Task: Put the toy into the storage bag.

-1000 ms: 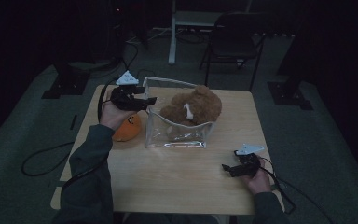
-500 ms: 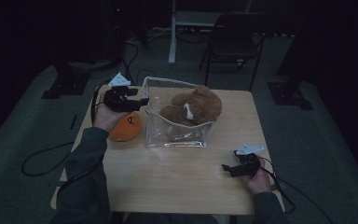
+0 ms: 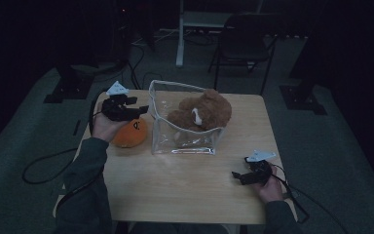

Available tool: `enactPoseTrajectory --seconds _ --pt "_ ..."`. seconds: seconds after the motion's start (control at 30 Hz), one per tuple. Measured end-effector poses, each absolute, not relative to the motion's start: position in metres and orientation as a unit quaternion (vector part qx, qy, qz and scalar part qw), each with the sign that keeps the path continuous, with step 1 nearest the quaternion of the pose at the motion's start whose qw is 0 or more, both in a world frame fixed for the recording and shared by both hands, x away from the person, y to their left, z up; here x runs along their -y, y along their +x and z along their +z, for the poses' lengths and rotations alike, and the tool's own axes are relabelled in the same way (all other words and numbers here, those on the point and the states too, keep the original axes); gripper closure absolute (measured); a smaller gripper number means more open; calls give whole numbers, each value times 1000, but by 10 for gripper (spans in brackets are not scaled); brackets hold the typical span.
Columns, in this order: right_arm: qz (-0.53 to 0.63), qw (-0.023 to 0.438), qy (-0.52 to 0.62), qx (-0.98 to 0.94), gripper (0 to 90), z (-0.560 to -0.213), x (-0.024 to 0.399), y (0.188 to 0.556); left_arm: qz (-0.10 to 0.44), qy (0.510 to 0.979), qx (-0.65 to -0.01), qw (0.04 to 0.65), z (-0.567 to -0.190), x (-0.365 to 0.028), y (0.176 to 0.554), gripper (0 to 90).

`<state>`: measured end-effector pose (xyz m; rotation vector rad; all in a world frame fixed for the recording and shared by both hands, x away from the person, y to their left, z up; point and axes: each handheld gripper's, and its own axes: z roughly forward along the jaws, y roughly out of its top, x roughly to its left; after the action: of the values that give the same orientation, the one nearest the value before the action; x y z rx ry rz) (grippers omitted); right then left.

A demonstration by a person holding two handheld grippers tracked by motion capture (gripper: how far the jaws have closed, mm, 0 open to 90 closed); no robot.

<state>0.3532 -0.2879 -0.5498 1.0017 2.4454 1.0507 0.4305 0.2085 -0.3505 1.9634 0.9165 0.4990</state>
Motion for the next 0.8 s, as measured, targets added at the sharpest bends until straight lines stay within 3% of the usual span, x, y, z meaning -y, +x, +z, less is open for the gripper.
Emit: enactPoseTrajectory --seconds 0.8 --pt "365 148 349 -850 120 -550 288 353 204 779 -403 434 -379 -236 425 382"
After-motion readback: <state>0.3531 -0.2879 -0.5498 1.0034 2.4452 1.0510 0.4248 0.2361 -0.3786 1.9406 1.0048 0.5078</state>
